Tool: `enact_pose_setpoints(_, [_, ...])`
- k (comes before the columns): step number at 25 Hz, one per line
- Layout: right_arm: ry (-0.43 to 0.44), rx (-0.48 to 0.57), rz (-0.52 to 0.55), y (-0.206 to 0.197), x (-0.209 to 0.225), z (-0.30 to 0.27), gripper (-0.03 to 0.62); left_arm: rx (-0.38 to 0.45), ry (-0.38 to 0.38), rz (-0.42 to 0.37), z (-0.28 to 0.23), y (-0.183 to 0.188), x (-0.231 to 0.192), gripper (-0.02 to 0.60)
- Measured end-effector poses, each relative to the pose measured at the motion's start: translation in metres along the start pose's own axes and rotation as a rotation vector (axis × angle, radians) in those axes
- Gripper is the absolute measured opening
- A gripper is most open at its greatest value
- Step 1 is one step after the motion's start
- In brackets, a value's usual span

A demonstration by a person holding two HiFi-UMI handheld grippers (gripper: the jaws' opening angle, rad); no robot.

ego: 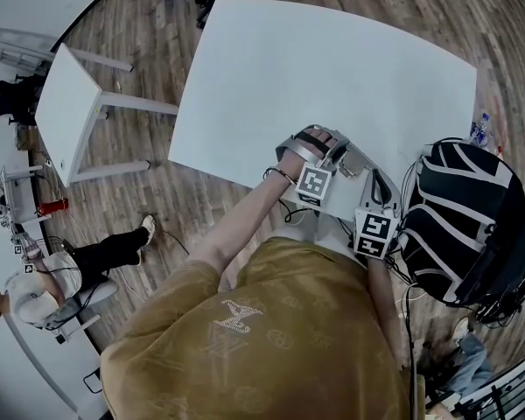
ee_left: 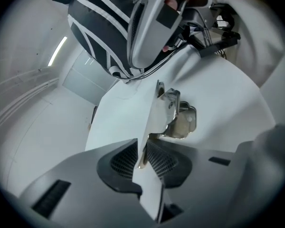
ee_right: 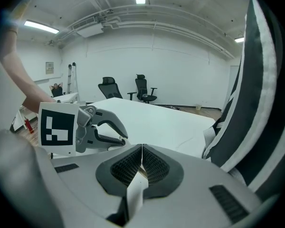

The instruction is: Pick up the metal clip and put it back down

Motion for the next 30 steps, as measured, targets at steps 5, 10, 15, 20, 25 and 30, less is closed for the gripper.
enact_pose_setpoints(5, [0.006, -0.004, -0.008, 0.001, 0.002, -0.002, 0.009, 0.033, -0.048, -0.063, -0.007, 0.006, -0.003, 0.038])
enact_pose_setpoints(10, [0.004, -0.005, -0.013, 0.001, 0.003, -0.004, 0.009, 0.047, -0.002, -0.143, -0.013, 0.011, -0.001, 0.012])
enact_pose_setpoints(15, [-0.008, 0.0, -0.02, 0.004, 0.003, -0.003, 0.009, 0.042, 0.013, -0.139, -0.014, 0.013, -0.002, 0.008])
enact_pose_setpoints(20, [-0.018, 0.004, -0.021, 0.004, 0.002, -0.003, 0.009, 0.037, 0.006, -0.124, -0.015, 0.013, -0.003, 0.008])
enact_pose_setpoints(25, [-0.024, 0.01, -0.025, 0.005, 0.004, -0.002, 0.009, 0.022, 0.01, -0.077, -0.014, 0.01, -0.004, 0.008])
enact_pose_setpoints(30, [-0.028, 0.017, -0.026, 0.005, 0.004, -0.001, 0.009, 0.006, 0.01, -0.017, -0.011, 0.006, -0.006, 0.008])
Point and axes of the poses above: the fingertips, and each gripper's own axes: z backward along the fingers, x to its right, y out of its top, the point moved 10 cm from there along z, backward along the fingers, and after that the axes turned 6 degrees about y, right-handed, at the moved point
